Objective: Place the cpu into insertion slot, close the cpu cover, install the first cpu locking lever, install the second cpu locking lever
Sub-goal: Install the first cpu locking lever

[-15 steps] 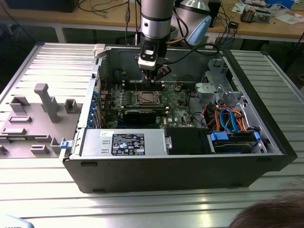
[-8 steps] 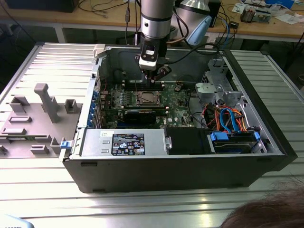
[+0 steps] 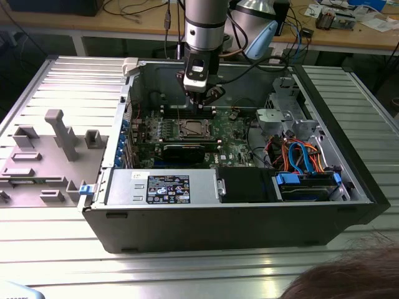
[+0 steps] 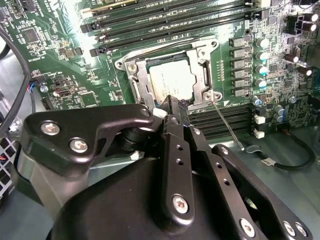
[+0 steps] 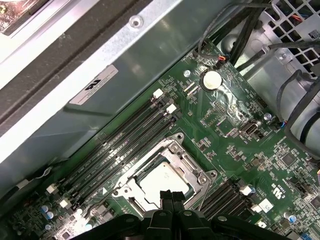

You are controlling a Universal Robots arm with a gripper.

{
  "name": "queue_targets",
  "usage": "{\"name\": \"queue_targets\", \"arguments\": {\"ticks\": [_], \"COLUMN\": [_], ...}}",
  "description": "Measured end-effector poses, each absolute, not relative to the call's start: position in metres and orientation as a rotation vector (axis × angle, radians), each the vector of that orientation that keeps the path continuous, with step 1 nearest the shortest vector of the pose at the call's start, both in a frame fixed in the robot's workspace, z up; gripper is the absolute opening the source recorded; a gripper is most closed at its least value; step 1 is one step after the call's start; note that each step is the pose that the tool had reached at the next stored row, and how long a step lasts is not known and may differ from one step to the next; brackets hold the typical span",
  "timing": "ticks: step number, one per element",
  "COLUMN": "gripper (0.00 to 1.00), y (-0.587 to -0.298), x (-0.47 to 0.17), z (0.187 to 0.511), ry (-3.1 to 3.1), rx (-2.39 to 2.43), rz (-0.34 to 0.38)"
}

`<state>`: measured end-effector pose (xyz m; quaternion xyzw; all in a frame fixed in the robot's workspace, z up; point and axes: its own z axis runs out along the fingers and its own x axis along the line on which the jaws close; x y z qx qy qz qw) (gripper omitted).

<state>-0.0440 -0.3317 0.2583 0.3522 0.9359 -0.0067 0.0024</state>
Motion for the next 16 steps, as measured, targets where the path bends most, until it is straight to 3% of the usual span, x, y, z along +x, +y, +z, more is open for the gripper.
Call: {"name": "queue_targets", "arguments": {"ticks": [16], "gripper": [0.11], "y": [-0.3317], "x": [-0.044], "z": [0.2583], "ry": [2.953], "rx": [1.058], "rz": [-0.021]}}
